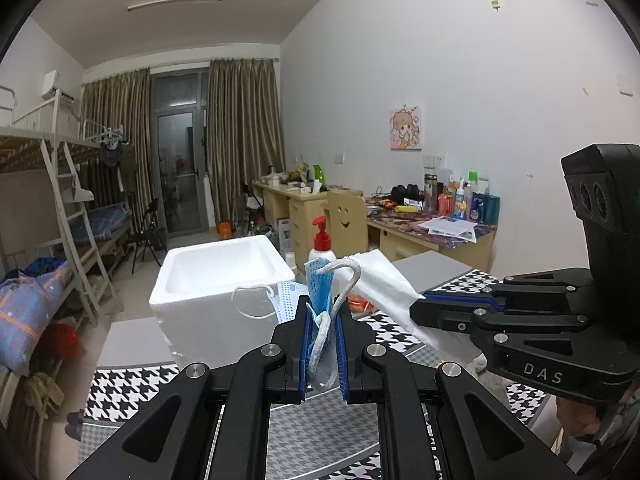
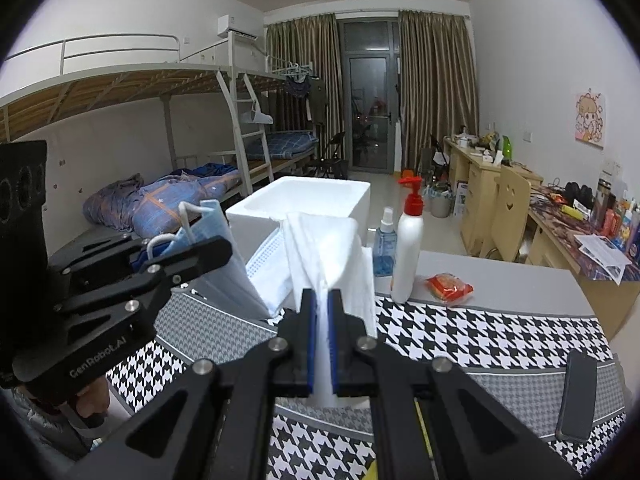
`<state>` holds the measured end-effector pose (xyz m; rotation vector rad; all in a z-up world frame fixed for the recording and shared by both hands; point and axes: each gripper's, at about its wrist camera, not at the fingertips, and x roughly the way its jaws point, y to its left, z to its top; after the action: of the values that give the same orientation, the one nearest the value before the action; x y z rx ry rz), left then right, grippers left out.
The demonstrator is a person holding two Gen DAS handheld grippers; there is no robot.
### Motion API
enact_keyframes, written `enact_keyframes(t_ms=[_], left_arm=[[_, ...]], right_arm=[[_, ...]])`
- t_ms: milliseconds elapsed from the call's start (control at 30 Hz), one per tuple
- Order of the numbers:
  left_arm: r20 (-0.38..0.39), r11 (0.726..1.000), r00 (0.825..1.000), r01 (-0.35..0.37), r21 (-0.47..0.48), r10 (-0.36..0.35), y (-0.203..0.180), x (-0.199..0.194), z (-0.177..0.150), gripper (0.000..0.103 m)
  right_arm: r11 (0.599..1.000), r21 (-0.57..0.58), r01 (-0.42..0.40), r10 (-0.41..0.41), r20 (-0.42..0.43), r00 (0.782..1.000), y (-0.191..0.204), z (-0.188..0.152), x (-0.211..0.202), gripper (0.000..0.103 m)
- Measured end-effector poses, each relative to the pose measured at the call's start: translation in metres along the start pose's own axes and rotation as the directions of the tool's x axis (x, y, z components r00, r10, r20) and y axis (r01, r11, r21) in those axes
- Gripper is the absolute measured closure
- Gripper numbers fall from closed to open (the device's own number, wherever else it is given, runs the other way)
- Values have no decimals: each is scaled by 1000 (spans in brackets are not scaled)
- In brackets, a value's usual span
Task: Organize soft objects
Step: 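Carry the blue mask and white tissue over the white foam box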
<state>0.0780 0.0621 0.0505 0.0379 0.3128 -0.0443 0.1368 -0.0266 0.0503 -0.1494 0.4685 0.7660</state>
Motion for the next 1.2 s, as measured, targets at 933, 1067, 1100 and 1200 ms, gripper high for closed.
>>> enact_keyframes(t_ms=[933,1067,1100,1200], left_arm=[[57,998,996,-70,-11,70,15,1,35,91],[63,994,992,-106,-17,107,19,4,41,91],[66,993,991,-117,-18,118,20,5,43,91],[70,989,987,-144,-24,145,24,9,47,91]], right_arm=[[999,-15,48,-47,83,995,8,38,-1,95],[998,-14,55,-54,95,994,9,45,-2,95],[998,-15,59,-57,97,994,9,46,-1,95],[998,-16,62,-61,94,994,9,51,3,95]])
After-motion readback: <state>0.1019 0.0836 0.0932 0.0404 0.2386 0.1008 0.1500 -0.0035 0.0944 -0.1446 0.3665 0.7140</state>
